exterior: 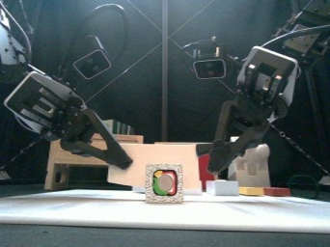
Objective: Place cleaver back into holder
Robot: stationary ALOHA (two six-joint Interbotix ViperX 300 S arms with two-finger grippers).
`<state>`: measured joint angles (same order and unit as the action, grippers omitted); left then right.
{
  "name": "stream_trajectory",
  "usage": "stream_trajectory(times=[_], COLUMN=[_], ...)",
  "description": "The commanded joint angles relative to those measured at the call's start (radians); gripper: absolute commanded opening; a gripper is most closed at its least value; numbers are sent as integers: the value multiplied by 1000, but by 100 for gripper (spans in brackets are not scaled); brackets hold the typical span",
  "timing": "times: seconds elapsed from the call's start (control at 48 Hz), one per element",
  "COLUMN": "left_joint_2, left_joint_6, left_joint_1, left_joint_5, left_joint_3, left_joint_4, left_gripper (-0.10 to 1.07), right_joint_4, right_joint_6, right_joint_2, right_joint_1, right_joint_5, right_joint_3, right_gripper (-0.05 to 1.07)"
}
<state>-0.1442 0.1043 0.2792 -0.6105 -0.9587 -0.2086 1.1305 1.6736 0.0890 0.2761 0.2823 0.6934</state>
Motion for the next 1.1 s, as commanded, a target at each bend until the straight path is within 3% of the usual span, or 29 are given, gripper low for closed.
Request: stream_trajectory(times=[0.0,0.208,0.646,1.083], left_joint_2=[23,44,78,150], left_joint_6=[3,-2,3,5], left_joint_1=[8,-17,-66,-219], left_joint_5=[-2,-2,-23,-135], left_joint_3=[8,17,35,-25], left_joint_4=[9,9,37,109], left_gripper=[44,47,76,77], right_joint_4=[-3,3,-11,-40], right_joint_6=[5,5,5,6], right_joint_2=[-37,-64,-75,-175], right_joint_1=[-17,-25,-23,-21], right_joint_5=[17,20,25,25], right_joint_3=[-5,-9,-3,34], right_gripper=[32,32,32,32])
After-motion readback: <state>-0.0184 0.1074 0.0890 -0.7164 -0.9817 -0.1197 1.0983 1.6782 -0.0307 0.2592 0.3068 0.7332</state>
